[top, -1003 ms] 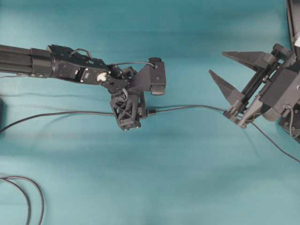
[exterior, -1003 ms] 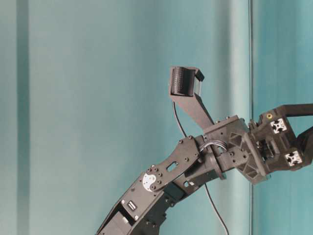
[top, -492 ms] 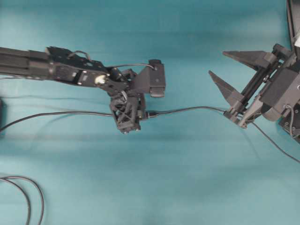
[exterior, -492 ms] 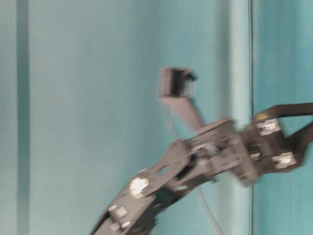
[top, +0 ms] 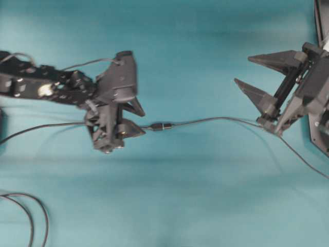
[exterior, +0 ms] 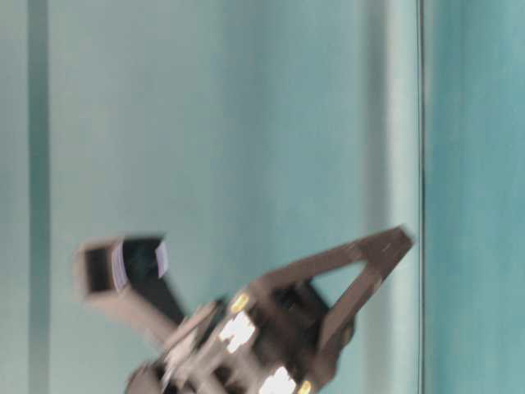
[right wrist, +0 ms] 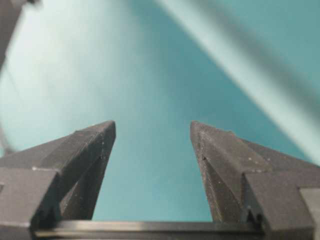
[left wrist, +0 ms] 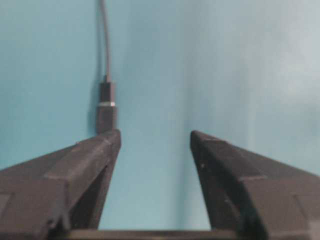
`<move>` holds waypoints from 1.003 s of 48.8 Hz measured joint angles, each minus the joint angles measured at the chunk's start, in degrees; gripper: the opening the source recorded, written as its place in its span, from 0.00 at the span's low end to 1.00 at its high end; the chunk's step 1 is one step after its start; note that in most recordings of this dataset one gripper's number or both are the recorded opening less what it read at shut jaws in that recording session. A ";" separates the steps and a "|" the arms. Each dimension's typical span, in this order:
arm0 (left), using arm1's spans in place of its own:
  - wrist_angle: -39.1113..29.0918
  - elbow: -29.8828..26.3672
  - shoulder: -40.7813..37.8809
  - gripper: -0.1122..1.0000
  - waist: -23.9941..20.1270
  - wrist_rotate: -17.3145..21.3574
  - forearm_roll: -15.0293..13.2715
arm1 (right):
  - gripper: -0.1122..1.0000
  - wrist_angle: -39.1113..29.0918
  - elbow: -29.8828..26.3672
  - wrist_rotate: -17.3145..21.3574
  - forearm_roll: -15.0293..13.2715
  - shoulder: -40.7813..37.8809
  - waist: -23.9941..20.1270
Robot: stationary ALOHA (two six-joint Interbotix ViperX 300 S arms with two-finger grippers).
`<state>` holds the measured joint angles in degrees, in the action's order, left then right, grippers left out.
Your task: Insert the USB using both arms.
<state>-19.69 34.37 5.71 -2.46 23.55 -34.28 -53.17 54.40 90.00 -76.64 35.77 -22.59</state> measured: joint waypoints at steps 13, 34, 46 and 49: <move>12.39 9.58 11.60 0.93 2.29 0.00 0.00 | 0.73 12.39 5.19 -0.09 0.18 5.01 10.28; 41.84 30.94 38.06 0.93 7.47 0.00 -0.09 | 0.82 25.22 12.92 -2.99 0.26 17.23 16.08; 42.63 35.51 42.89 0.93 7.65 5.10 -0.09 | 0.82 25.49 14.68 -13.18 -0.18 17.31 16.88; 43.33 36.56 43.77 0.93 7.65 7.38 -0.09 | 0.82 25.66 15.03 -18.28 -0.26 17.31 16.88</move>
<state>23.64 70.93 49.48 5.19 30.94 -34.37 -27.51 69.43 71.72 -76.90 53.09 -5.71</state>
